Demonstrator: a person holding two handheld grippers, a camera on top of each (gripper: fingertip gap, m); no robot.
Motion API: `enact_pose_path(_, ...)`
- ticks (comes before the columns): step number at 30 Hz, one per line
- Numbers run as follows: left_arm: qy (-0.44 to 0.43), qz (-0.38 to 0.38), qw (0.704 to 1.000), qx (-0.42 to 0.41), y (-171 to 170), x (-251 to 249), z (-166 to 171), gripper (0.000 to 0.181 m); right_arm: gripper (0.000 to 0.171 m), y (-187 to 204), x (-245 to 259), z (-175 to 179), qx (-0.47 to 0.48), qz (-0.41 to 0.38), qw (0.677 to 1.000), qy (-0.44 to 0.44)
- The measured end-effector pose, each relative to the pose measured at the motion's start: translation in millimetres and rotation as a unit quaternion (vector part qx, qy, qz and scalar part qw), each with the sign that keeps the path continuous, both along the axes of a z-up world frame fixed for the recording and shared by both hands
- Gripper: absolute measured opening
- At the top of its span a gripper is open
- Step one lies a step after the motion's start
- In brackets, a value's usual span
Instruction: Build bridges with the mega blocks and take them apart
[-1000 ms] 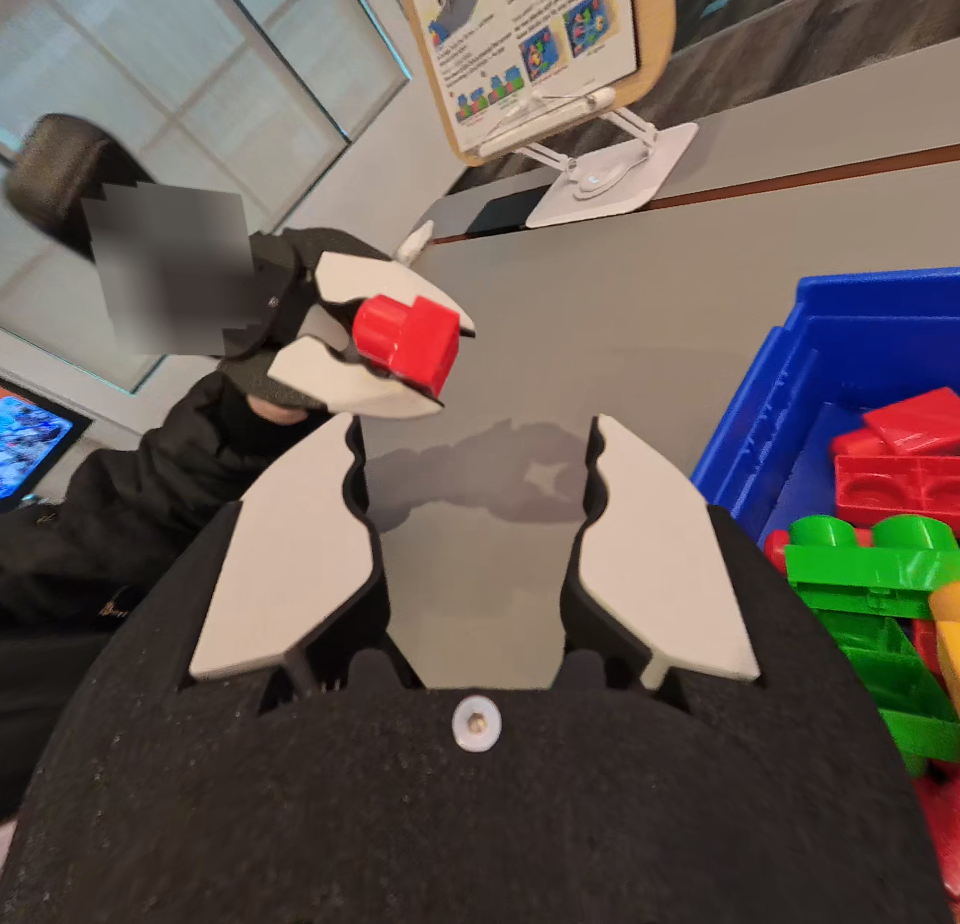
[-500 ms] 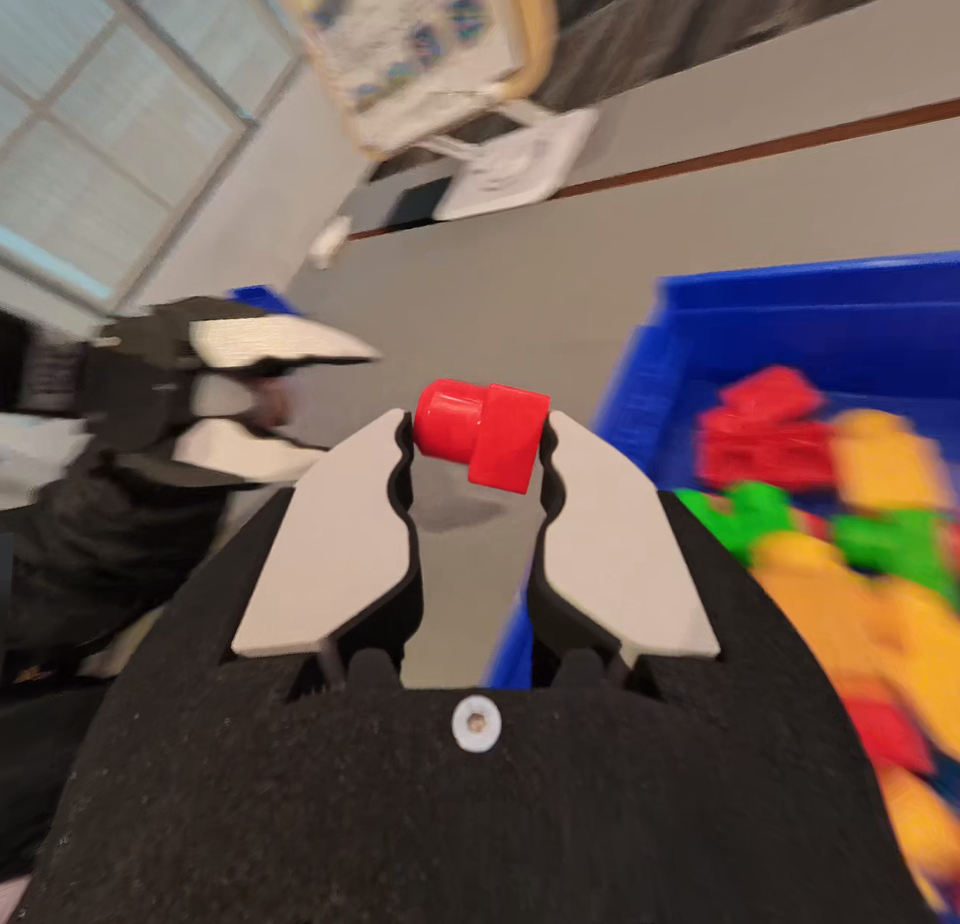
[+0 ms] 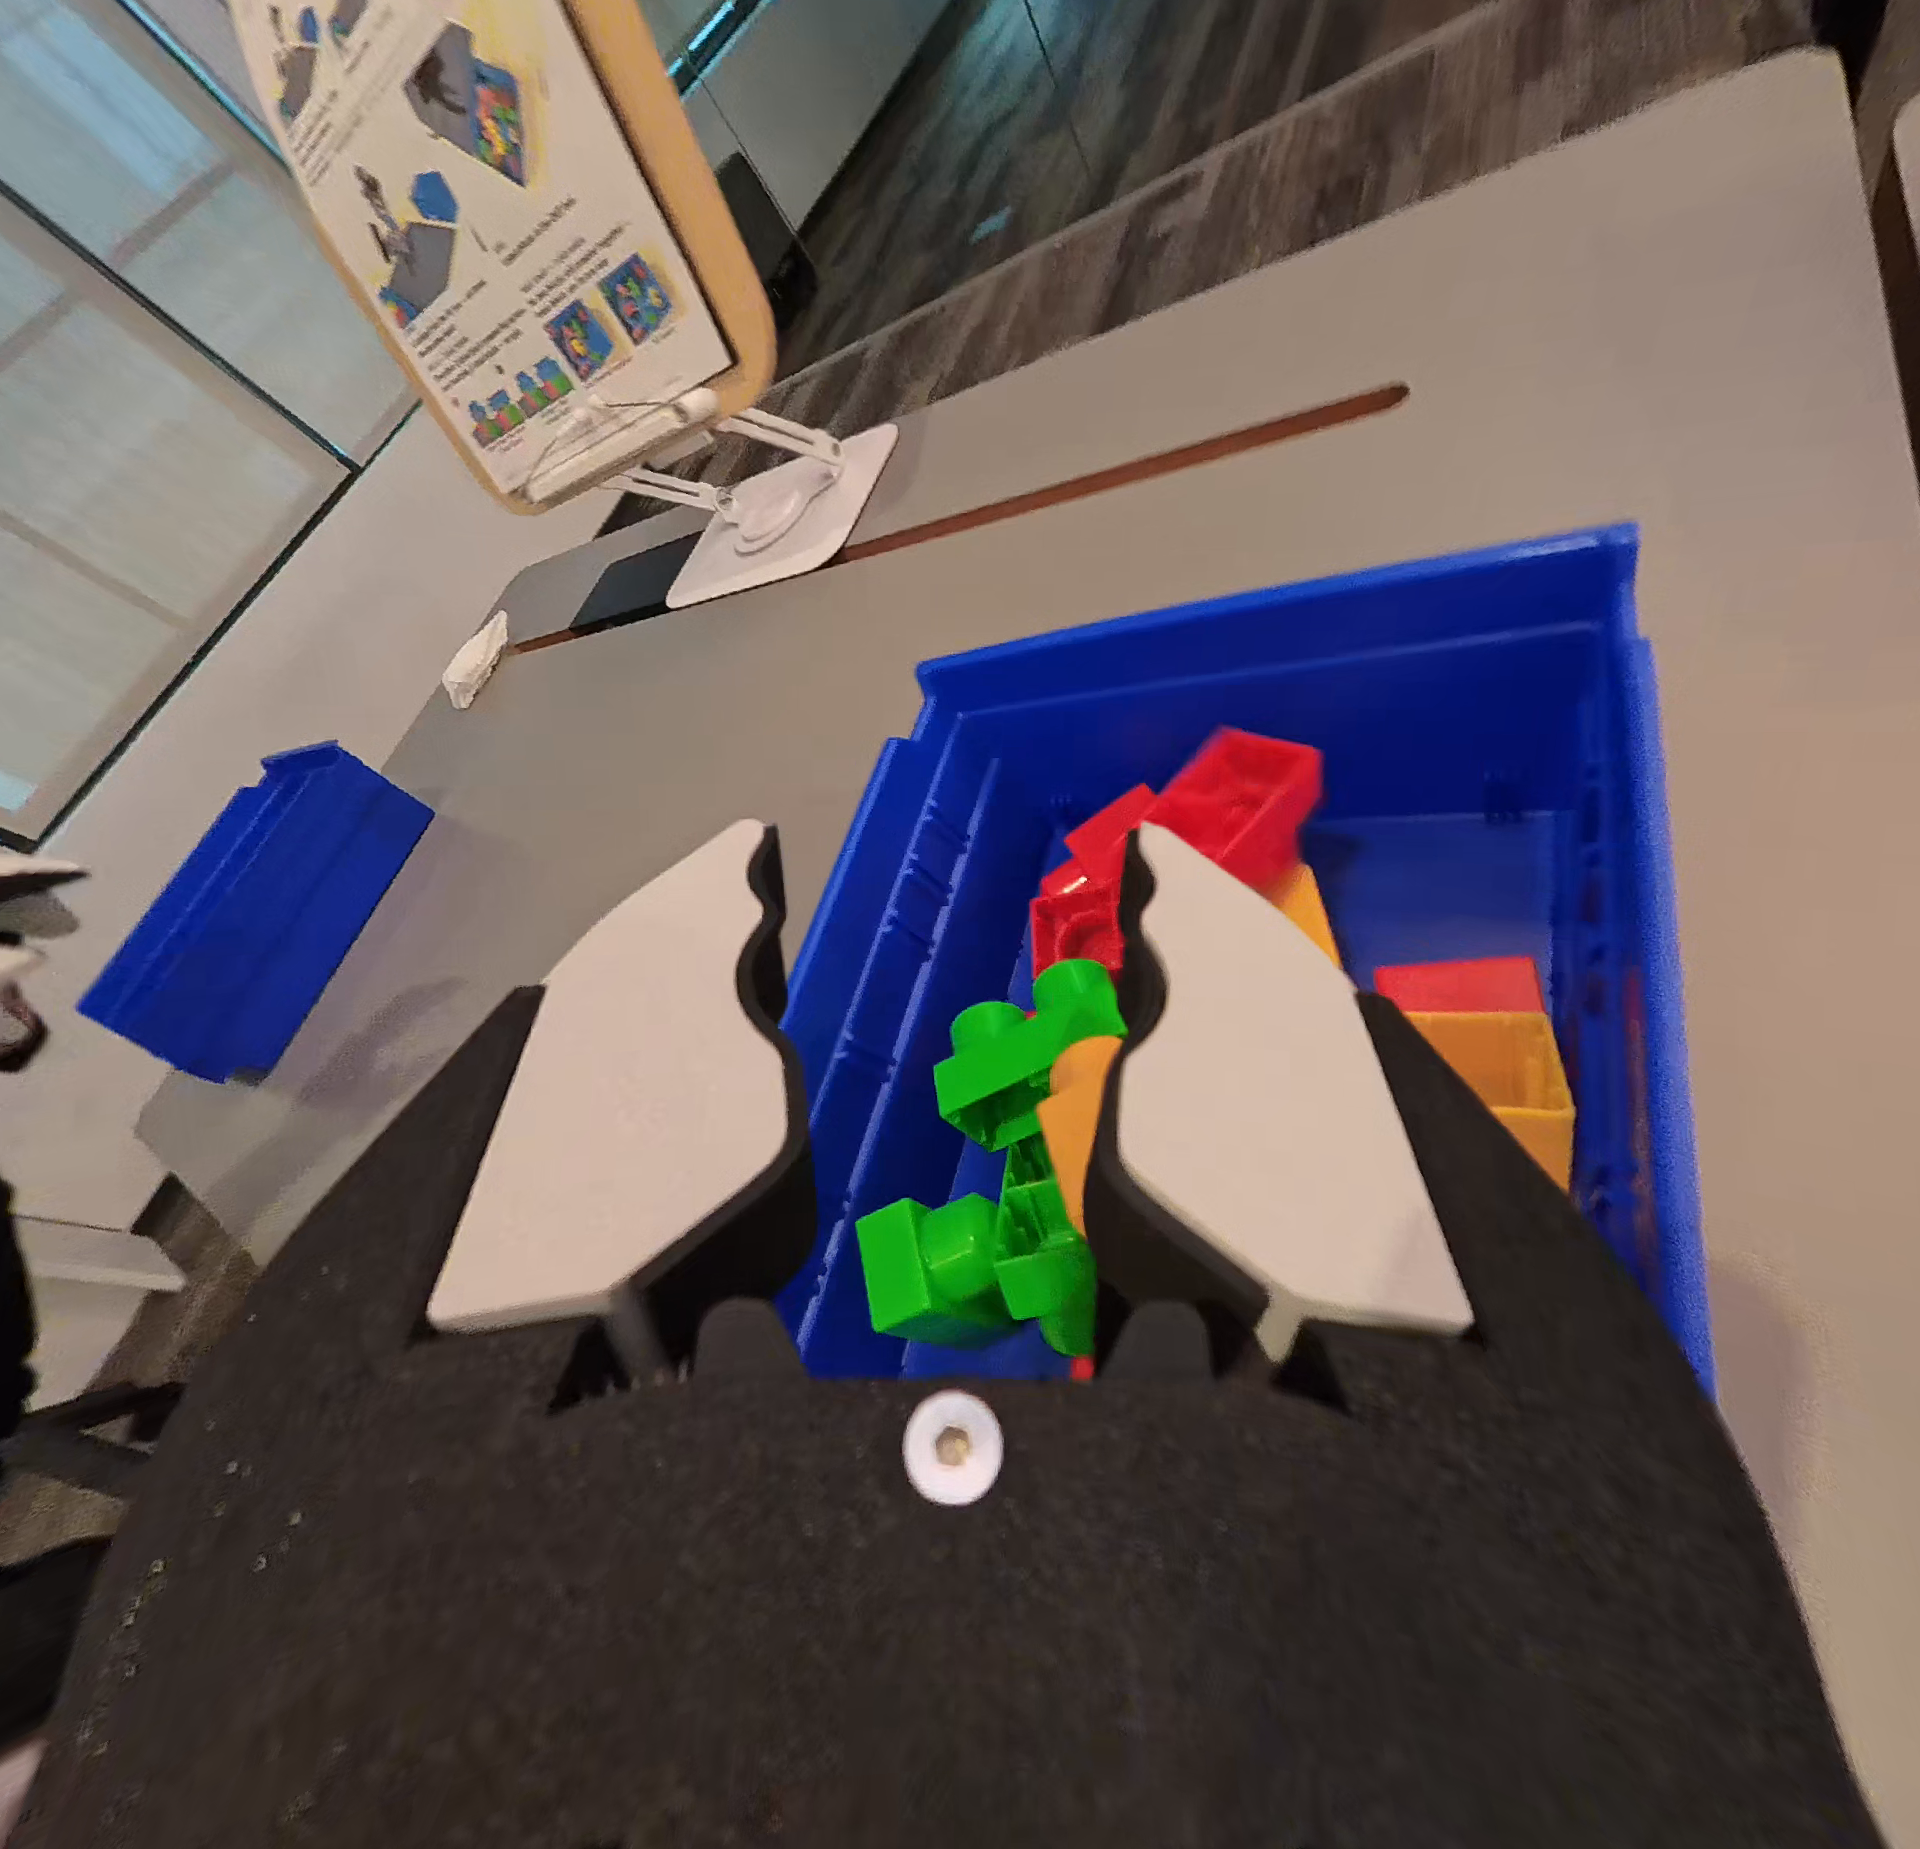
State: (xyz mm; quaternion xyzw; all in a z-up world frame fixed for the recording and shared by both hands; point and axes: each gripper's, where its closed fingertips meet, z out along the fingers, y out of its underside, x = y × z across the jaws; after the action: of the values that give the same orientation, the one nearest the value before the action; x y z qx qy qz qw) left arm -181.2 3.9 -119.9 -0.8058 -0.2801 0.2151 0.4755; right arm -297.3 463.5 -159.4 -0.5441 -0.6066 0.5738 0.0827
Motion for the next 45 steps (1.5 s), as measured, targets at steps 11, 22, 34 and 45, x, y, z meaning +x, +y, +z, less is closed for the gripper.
enact_pose_path(11,-0.074,0.265,0.960,-0.057,-355.5,17.7,-36.8,0.046,0.060,-101.8,33.8,10.1,0.091,0.116,0.987,0.063)
enact_pose_path(22,0.010,0.072,0.950,-0.305,-374.7,-91.8,-98.6,0.050,0.060,-192.2,42.8,26.9,0.113,0.159,0.979,0.068)
enact_pose_path(34,-0.075,-0.074,0.908,-0.406,-369.2,-126.2,-161.5,0.053,0.059,-212.3,46.7,29.2,0.107,0.139,0.983,0.044)
enact_pose_path(45,-0.099,0.032,0.948,-0.299,-392.9,-117.0,-142.8,0.040,0.058,-255.6,45.0,10.5,0.109,0.201,0.973,0.030)
